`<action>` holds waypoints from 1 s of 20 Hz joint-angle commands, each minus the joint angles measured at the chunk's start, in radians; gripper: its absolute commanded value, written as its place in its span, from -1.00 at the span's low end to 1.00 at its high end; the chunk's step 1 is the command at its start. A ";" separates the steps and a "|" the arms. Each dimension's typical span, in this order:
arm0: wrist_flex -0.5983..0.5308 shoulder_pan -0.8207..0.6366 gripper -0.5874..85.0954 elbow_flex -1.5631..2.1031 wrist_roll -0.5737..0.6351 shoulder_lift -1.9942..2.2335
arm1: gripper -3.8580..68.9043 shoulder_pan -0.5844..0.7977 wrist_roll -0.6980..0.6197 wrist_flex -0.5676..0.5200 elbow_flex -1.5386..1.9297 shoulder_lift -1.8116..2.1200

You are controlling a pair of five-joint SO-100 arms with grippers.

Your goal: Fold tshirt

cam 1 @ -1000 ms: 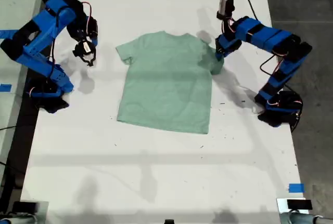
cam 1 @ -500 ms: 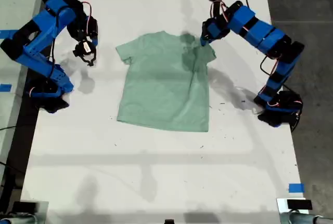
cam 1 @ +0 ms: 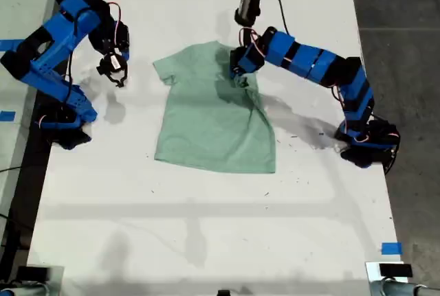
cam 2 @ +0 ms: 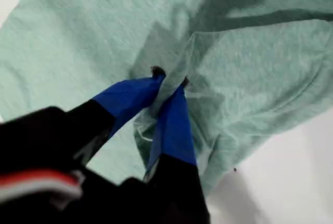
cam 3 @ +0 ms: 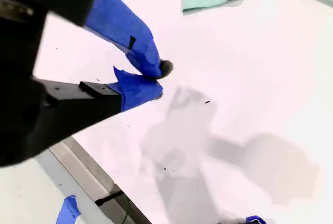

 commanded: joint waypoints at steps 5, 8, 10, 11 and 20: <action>-0.008 0.043 -0.98 -0.003 -0.017 0.037 | -0.17 -0.032 0.049 -0.141 -0.103 -0.141; -0.014 0.043 -0.97 -0.002 -0.017 0.037 | -0.26 -0.034 0.063 -0.064 -0.092 -0.107; -0.018 0.041 -0.97 -0.002 -0.017 0.035 | -0.33 -0.035 0.046 -0.011 -0.063 0.000; -0.020 0.041 -0.97 -0.002 -0.017 0.034 | -0.35 -0.034 0.043 0.012 -0.044 0.066; -0.031 0.040 -0.96 -0.005 -0.025 0.021 | -0.45 0.009 -0.011 0.196 0.147 0.526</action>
